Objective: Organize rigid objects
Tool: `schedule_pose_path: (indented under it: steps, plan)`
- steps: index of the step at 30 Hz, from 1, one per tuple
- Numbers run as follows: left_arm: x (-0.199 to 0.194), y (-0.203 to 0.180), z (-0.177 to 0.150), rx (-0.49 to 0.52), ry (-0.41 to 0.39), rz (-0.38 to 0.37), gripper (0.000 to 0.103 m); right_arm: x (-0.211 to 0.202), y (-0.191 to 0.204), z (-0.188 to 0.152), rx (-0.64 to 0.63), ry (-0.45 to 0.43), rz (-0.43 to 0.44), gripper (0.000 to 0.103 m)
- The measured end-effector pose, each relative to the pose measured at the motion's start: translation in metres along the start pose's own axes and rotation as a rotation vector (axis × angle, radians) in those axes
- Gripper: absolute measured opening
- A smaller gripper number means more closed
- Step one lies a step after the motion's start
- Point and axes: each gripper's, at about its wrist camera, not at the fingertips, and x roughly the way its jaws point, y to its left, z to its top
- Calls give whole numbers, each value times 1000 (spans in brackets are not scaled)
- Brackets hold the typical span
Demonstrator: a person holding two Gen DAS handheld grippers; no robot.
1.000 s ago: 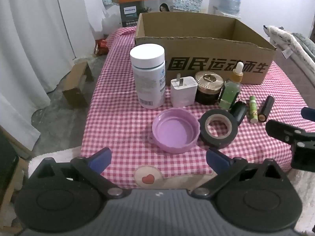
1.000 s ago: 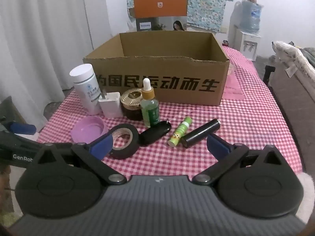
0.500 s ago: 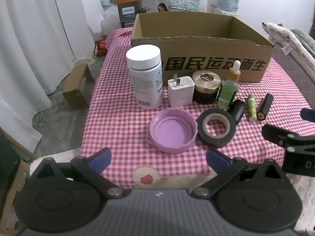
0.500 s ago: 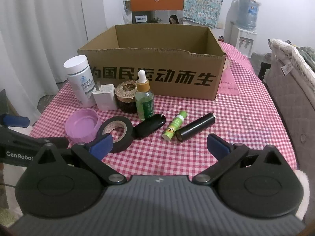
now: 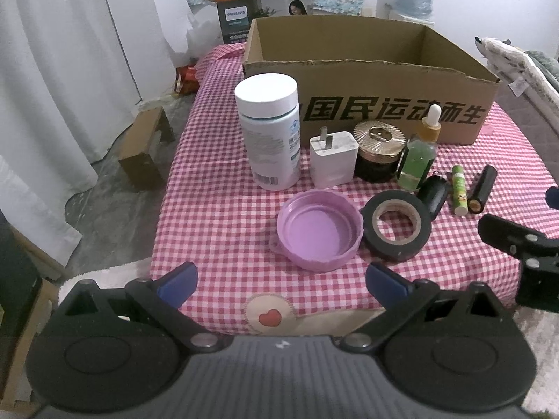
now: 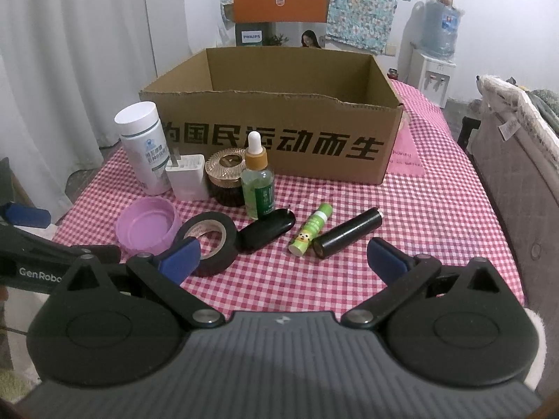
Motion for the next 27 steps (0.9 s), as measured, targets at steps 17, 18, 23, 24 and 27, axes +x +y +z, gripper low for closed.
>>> schedule_pose_path:
  steps: [17,18,23,24,27]
  plan:
    - [4,1,1,-3,18,11,103,2,2,1,-5,-3,-6,102]
    - [4,1,1,-3,20,11,103,2,2,1,-5,-2,-7,102]
    - [5,1,0,-3,26,14,103,3,3,0,-5,-2,-4,102]
    - [6,0,0,-2,27,14,103,3,3,1,-6,-2,-3,102]
    - [7,1,0,-1,31,16,103,5,3,0,-3,-3,0,102]
